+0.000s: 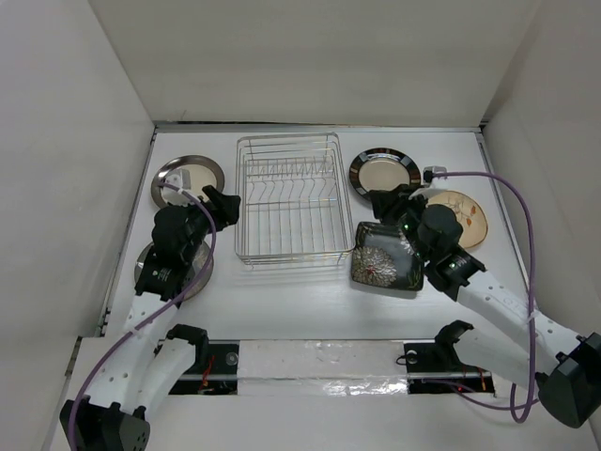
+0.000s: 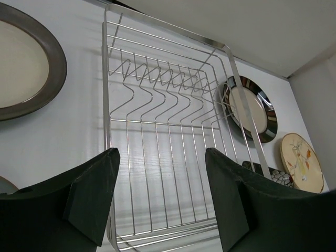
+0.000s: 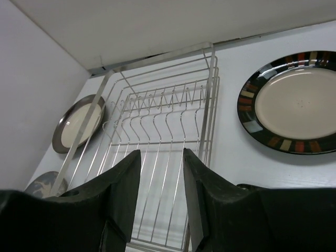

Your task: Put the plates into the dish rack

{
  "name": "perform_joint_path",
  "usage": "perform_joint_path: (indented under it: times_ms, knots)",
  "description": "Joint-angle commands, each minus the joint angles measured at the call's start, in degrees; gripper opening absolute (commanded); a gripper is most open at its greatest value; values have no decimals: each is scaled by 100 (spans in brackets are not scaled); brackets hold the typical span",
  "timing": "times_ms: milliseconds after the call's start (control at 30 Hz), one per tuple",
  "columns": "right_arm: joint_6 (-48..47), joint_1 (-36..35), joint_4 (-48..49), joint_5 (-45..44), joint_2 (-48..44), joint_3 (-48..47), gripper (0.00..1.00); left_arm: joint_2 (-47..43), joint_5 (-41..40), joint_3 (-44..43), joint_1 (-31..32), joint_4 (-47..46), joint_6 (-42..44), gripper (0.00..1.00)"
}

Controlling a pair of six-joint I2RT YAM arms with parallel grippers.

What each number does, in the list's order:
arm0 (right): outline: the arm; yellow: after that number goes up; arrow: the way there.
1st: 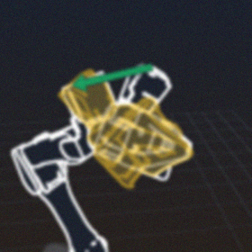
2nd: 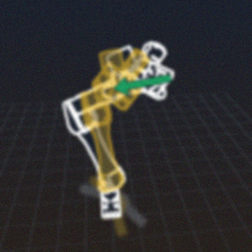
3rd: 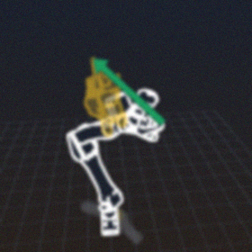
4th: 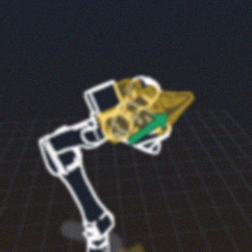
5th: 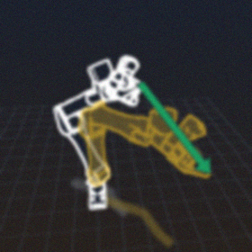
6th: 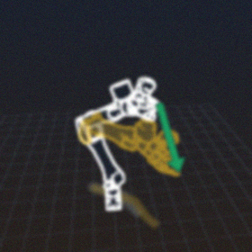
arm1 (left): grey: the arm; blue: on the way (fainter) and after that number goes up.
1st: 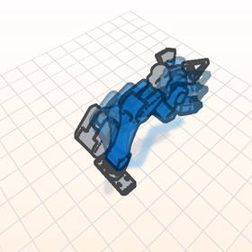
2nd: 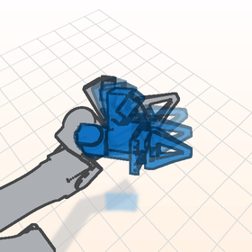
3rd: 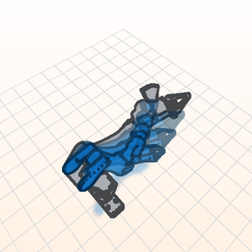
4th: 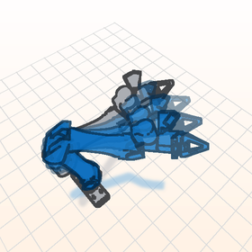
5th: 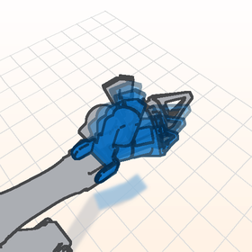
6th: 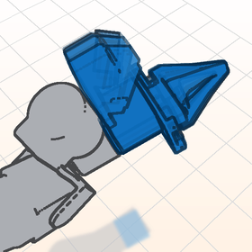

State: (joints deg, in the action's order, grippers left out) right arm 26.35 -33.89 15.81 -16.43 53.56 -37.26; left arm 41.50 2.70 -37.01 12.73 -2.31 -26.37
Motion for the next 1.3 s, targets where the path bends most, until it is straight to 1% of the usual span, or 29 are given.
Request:
perform_joint_path:
  times_ms: [0, 33, 67, 100, 133, 167, 200, 233, 267, 300, 333, 367, 400, 467, 500, 533, 567, 600, 633, 667, 733, 767, 833, 867, 900, 1100, 1200, 1267]
  knots:
    - [-33, 93, 80, 324, -214, 78, 35, 34, -155, -245, -16, -305, -158, 64]
    - [-59, 93, 123, 394, -249, 122, 26, 86, -208, -297, -16, -288, -158, 63]
    - [-68, 154, 254, 647, -293, 174, 17, 139, -226, -367, -16, -279, -158, 61]
    - [-60, 155, 334, 762, -398, 297, 3, 261, -226, -472, -16, -279, -167, 58]
    - [-42, 155, 422, 868, -451, 359, 0, 306, -226, -491, -16, -314, -280, 54]
    - [-42, 155, 483, 982, -513, 394, 0, 341, -226, -508, -16, -436, -359, 43]
    - [-42, 207, 458, 975, -557, 412, 0, 429, -226, -474, -16, -568, -421, 39]
    - [-7, 207, 423, 905, -644, 438, 0, 473, -357, -473, -16, -691, -456, 32]
    - [37, 207, 362, 661, -680, 465, 0, 534, -497, -508, -16, -797, -474, 11]
    - [89, 207, 361, 589, -706, 491, 0, 700, -603, -639, -16, -789, -483, 3]
    - [116, 207, 344, 553, -733, 517, 0, 789, -856, -710, -16, -772, -483, 0]
    - [125, 207, 317, 596, -733, 500, 0, 868, -963, -754, -16, -806, -492, 0]
    - [99, 207, 308, 658, -733, 483, 0, 1026, -1025, -781, -147, -867, -527, 0]
    - [72, 207, 282, 667, -733, 482, 0, 1220, -807, -798, -428, -1051, -676, 0]
    - [72, 207, 282, 658, -742, 491, 6, 1438, -676, -833, -595, -1079, -755, 0]
    - [90, 207, 273, 649, -759, 500, 11, 1545, -439, -842, -927, -1079, -860, 0]
    - [98, 259, 230, 588, -777, 509, 17, 1633, -324, -825, -1087, -1201, -948, 13]
    - [107, 260, 212, 536, -786, 509, 23, 1790, -305, -747, -1219, -1280, -1071, 22]
    - [107, 260, 168, 474, -794, 491, 35, 1861, -305, -711, -1447, -1333, -1142, 30]
    - [99, 260, 55, 334, -795, 482, 40, 1932, -305, -667, -1562, -1456, -1221, 45]
    - [81, 365, -43, 237, -803, 438, 43, 2204, -60, -588, -1826, -1510, -1440, 55]
    - [90, 365, -122, 236, -795, 421, 43, 2318, 72, -579, -2192, -1544, -1537, 57]
    - [107, 427, -140, 350, -803, 403, 43, 2687, 326, -552, -2546, -1597, -1686, 58]
    - [107, 479, -105, 446, -803, 412, 43, 2819, 371, -561, -2826, -1589, -1731, 58]
    - [107, 480, -96, 456, -812, 421, 43, 3090, 415, -613, -2925, -1606, -1749, 58]
    - [99, 532, -113, 641, -742, 394, 43, 4189, 433, -1141, -3232, -1545, -1599, 58]
    - [72, 585, -201, 404, -733, 377, 43, 4541, 354, -1133, -3373, -1632, -1547, 57]
    - [90, 585, -271, 412, -698, 351, 43, 4657, 512, -1106, -3593, -1755, -1555, 57]
